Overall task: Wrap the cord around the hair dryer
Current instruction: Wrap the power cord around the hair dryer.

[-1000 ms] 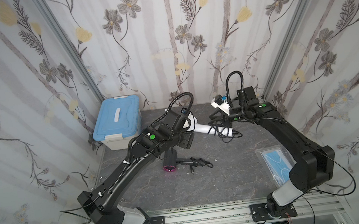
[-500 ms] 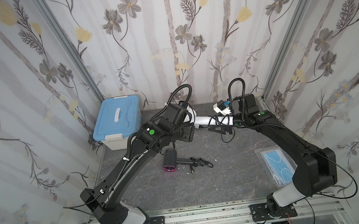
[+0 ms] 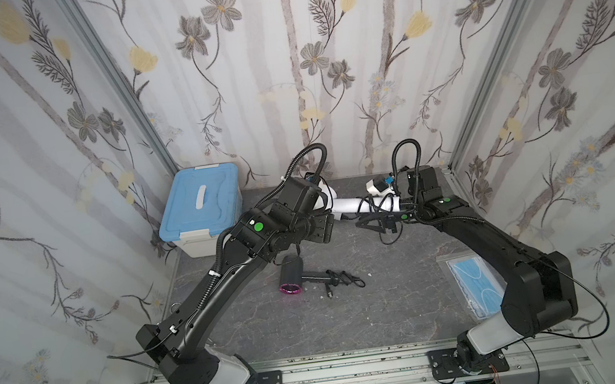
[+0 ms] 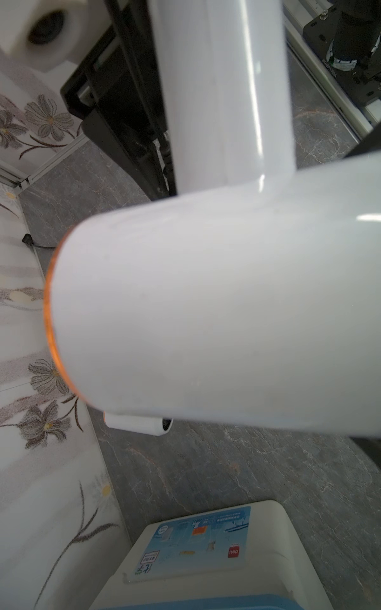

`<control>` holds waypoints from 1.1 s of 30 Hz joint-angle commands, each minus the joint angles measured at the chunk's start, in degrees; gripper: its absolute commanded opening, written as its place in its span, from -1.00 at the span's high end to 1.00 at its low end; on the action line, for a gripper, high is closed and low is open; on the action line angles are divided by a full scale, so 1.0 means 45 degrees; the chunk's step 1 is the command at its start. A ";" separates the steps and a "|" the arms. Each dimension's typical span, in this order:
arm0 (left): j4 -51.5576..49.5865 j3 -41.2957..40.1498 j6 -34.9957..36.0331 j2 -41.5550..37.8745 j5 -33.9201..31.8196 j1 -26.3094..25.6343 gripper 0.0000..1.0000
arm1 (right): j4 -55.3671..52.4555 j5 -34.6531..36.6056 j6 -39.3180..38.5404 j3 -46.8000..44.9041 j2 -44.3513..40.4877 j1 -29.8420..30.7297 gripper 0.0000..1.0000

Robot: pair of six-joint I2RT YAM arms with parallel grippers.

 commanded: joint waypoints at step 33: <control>0.7096 -0.4251 -0.8754 0.0571 -0.6386 -0.0745 1.00 | 0.6238 0.7392 0.7443 -0.5204 -0.2565 0.1703 1.00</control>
